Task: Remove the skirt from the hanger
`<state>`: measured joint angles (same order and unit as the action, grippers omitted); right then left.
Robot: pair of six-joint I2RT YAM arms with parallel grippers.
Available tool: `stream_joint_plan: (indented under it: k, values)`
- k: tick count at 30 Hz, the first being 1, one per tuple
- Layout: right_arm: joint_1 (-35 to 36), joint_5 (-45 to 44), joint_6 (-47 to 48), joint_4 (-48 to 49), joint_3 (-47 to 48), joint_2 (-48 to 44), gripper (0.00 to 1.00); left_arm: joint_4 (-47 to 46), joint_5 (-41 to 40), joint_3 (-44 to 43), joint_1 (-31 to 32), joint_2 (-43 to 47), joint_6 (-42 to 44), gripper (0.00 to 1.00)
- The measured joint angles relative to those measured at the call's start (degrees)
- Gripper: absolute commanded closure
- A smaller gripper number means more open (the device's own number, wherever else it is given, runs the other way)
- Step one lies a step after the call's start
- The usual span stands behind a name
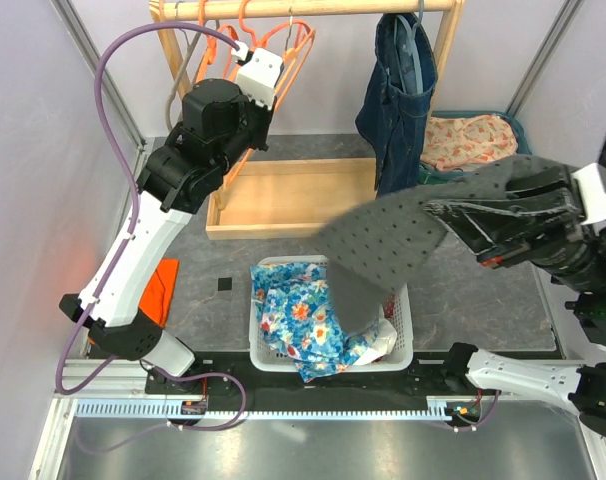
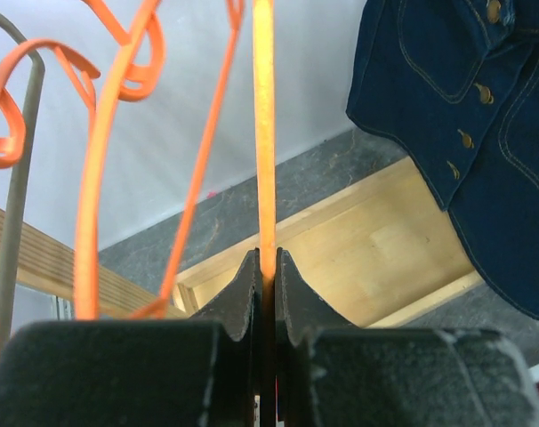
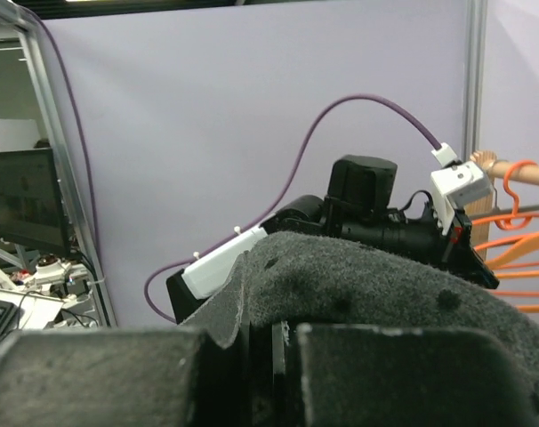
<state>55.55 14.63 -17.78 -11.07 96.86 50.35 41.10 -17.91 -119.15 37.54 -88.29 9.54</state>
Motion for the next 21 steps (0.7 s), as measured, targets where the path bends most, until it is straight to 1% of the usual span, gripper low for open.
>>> stream_joint_plan:
  k: [7,11,13,15,18,21]
  values:
    - [0.0,-2.5,-0.2,-0.6,-3.6,0.6,1.00,-0.7,1.3,1.1,-0.5,0.6,0.0,0.98]
    - [0.0,-3.0,-0.7,-0.6,-5.9,1.5,1.00,-1.5,4.9,-0.7,-1.8,-0.3,-0.8,0.98]
    - [0.0,-3.0,-1.0,-1.0,-6.6,2.6,1.00,-1.8,7.0,-3.6,-3.2,-2.2,-1.9,0.98]
    - [0.0,-3.0,-1.2,-1.3,-7.5,3.8,1.00,-2.1,9.1,-8.9,-5.2,-5.7,-3.3,0.98]
    - [0.0,-3.0,-1.9,-2.3,-10.1,5.1,1.00,-0.3,12.3,-14.6,-7.1,-10.4,-4.5,0.98]
    - [0.0,-3.1,-2.5,-3.3,-13.0,5.9,1.00,0.4,15.6,-17.6,-8.4,-14.2,-5.5,0.98]
